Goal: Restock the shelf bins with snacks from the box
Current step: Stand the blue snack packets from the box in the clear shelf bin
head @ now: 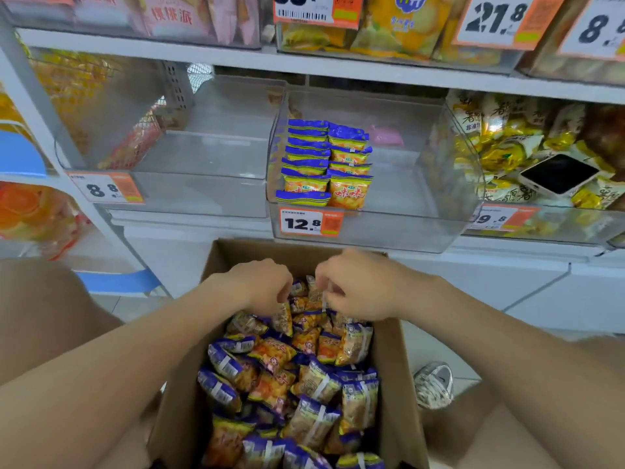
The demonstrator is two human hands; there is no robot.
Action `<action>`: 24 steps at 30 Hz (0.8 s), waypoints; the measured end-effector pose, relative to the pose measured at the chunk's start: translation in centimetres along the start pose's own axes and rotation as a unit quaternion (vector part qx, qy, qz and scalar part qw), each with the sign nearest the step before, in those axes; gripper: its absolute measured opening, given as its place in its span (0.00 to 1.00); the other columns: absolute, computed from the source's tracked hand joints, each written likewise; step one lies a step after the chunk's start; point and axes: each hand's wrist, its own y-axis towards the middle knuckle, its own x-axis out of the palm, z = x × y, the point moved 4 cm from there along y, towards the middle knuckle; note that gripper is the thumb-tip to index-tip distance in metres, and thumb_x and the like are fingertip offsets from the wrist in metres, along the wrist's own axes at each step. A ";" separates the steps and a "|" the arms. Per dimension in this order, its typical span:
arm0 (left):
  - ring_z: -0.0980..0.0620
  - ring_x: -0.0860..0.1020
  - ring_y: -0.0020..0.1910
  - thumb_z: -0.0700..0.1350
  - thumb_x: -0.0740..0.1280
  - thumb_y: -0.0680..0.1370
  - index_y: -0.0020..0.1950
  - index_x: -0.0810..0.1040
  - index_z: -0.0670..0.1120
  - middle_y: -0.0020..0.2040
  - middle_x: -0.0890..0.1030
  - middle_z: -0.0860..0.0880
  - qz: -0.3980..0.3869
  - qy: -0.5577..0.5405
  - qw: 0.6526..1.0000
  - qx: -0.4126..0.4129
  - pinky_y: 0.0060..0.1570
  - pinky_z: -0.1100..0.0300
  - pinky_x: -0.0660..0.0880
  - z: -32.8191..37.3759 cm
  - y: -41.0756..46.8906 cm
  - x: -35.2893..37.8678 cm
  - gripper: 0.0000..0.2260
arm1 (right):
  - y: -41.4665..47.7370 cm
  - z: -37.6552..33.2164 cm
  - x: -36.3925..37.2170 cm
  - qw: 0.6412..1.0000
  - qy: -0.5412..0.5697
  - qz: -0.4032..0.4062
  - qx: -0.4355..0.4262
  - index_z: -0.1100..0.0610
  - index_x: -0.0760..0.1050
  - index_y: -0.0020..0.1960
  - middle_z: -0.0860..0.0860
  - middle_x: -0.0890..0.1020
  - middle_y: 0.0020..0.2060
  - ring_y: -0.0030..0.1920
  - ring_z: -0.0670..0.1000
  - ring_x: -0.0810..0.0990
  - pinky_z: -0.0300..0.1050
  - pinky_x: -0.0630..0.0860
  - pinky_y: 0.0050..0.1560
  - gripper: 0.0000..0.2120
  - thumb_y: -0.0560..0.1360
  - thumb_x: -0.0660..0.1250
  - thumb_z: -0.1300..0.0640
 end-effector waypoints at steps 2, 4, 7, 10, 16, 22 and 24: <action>0.49 0.80 0.52 0.43 0.73 0.75 0.56 0.79 0.52 0.54 0.80 0.50 -0.062 0.024 0.998 0.012 0.51 0.50 0.82 -0.4 0.6 3.0 0.11 | 0.7 -0.7 3.1 0.996 -0.062 -0.070 -0.013 0.55 0.78 0.51 0.52 0.77 0.39 0.42 0.56 0.81 0.56 0.82 0.42 0.06 0.78 0.63 0.57; 0.47 0.79 0.55 0.45 0.78 0.73 0.60 0.79 0.49 0.57 0.80 0.48 -0.144 0.058 0.988 0.024 0.51 0.52 0.80 -0.7 0.7 6.0 0.17 | 1.3 -1.6 5.2 0.989 -0.092 -0.114 -0.029 0.56 0.75 0.48 0.54 0.78 0.40 0.41 0.58 0.81 0.57 0.83 0.40 0.03 0.78 0.63 0.58; 0.47 0.78 0.56 0.50 0.83 0.69 0.60 0.78 0.48 0.59 0.79 0.49 -0.232 0.119 0.965 0.032 0.51 0.54 0.79 -1.7 0.3 8.8 0.24 | 1.9 -2.8 6.0 0.984 -0.104 -0.135 -0.053 0.57 0.76 0.51 0.54 0.79 0.41 0.41 0.57 0.81 0.50 0.77 0.33 0.04 0.79 0.63 0.58; 0.47 0.77 0.58 0.51 0.83 0.69 0.59 0.81 0.48 0.61 0.77 0.49 -0.248 0.159 0.955 0.042 0.54 0.53 0.79 -3.2 0.0 10.0 0.22 | 2.5 -3.3 6.0 0.983 -0.107 -0.135 -0.063 0.57 0.75 0.52 0.54 0.77 0.40 0.39 0.56 0.80 0.50 0.75 0.33 0.04 0.80 0.62 0.61; 0.47 0.78 0.51 0.50 0.69 0.82 0.59 0.78 0.46 0.55 0.79 0.48 -0.166 0.082 0.982 0.033 0.50 0.52 0.77 -3.5 0.3 9.5 0.09 | 3.4 -3.4 5.1 0.983 -0.107 -0.143 -0.051 0.57 0.74 0.52 0.54 0.74 0.41 0.40 0.56 0.79 0.54 0.79 0.38 0.03 0.81 0.61 0.60; 0.51 0.74 0.33 0.51 0.65 0.85 0.44 0.78 0.42 0.36 0.77 0.47 0.059 -0.270 0.961 -0.010 0.36 0.55 0.70 -1.9 -0.4 1.4 0.14 | 3.2 -0.6 2.2 0.995 -0.028 -0.096 -0.015 0.48 0.61 0.54 0.51 0.72 0.46 0.42 0.56 0.77 0.59 0.79 0.37 0.22 0.74 0.72 0.65; 0.49 0.75 0.33 0.53 0.67 0.84 0.47 0.81 0.40 0.36 0.79 0.46 0.098 -0.409 0.906 -0.052 0.34 0.57 0.70 -1.6 -1.2 -0.7 0.17 | 2.7 0.0 1.1 0.997 0.019 -0.074 -0.028 0.47 0.58 0.57 0.50 0.70 0.52 0.48 0.53 0.74 0.58 0.79 0.44 0.33 0.68 0.79 0.62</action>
